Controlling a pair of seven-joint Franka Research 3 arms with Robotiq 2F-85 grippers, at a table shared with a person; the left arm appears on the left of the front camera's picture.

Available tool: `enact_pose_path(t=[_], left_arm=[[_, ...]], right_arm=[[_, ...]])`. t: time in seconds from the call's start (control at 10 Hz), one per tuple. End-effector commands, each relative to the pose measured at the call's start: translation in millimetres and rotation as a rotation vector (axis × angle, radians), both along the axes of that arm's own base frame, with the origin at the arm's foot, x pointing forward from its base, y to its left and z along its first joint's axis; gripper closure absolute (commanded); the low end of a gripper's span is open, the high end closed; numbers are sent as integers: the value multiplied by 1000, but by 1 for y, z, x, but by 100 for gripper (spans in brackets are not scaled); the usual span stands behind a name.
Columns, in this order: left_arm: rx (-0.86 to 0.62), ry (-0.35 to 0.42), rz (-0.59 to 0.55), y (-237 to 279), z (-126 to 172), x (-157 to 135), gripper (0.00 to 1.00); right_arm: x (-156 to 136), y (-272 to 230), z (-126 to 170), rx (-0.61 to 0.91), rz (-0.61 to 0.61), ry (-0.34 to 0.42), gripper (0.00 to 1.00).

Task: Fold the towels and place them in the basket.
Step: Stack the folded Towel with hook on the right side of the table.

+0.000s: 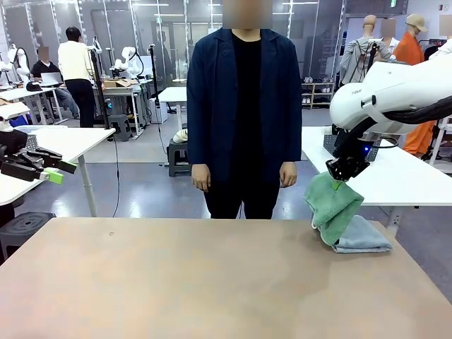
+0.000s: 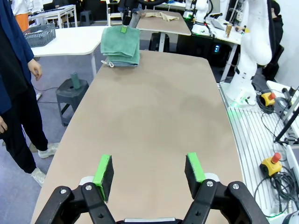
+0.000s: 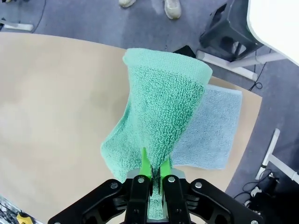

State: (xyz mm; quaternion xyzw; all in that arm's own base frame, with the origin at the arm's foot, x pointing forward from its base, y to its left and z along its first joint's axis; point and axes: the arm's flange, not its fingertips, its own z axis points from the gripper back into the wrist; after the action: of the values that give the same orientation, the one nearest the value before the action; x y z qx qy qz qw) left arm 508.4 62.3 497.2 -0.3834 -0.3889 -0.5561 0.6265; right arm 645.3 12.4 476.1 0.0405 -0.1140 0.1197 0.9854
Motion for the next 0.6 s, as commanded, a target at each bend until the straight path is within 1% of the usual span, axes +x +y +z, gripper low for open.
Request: enact_pose_path(t=[0.0, 0.1, 0.3, 0.5], left_arm=[[-4, -1, -4, -1, 1, -1, 21], [-4, -1, -4, -1, 1, -1, 21], [-4, -1, -4, -1, 1, -1, 21], [-4, -1, -4, -1, 1, -1, 21]], right_arm=[[0, 0, 0, 0, 0, 0, 92], [6, -17, -7, 14, 8, 22, 92], [6, -52, -8, 59, -3, 35, 92], [14, -86, -27, 116, -11, 72, 92]])
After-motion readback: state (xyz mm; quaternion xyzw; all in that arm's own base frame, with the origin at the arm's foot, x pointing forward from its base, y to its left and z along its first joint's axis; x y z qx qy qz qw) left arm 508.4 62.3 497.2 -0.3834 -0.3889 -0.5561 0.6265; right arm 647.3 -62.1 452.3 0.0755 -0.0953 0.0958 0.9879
